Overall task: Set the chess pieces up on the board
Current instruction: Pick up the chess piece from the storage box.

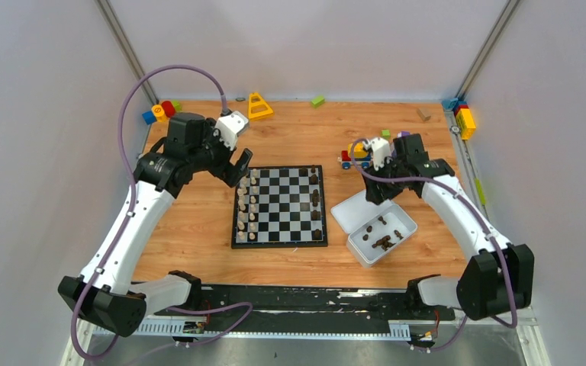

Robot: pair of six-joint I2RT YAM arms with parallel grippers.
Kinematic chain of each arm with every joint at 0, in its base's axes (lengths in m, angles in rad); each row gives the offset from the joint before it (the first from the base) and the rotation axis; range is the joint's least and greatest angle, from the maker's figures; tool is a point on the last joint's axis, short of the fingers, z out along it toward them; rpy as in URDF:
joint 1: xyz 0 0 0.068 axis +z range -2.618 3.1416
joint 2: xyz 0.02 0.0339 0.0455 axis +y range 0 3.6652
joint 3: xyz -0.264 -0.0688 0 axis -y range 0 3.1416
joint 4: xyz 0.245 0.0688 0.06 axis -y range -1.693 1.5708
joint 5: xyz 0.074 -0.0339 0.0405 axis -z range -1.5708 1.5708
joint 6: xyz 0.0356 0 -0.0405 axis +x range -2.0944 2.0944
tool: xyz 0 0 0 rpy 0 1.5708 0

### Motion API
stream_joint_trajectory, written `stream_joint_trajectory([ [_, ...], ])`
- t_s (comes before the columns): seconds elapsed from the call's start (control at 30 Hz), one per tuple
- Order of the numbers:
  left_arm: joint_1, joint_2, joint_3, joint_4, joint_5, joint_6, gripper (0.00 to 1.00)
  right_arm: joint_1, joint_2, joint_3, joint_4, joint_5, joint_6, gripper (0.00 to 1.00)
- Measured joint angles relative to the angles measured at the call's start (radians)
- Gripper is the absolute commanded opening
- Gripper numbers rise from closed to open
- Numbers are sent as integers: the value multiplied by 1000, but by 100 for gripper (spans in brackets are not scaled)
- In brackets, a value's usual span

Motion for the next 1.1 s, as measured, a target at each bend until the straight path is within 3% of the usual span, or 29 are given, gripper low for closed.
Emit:
stream_joint_trajectory([
  [0.13, 2, -4, -31, 16, 44, 5, 100, -9, -100, -194, -4, -5, -36, 45],
  [0.33, 3, -23, -76, 24, 68, 17, 100, -8, -125, -336, 20, -13, -67, 39],
  [1.1, 3, -50, -92, 52, 48, 45, 100, -9, -69, -420, 172, -88, -200, 35],
])
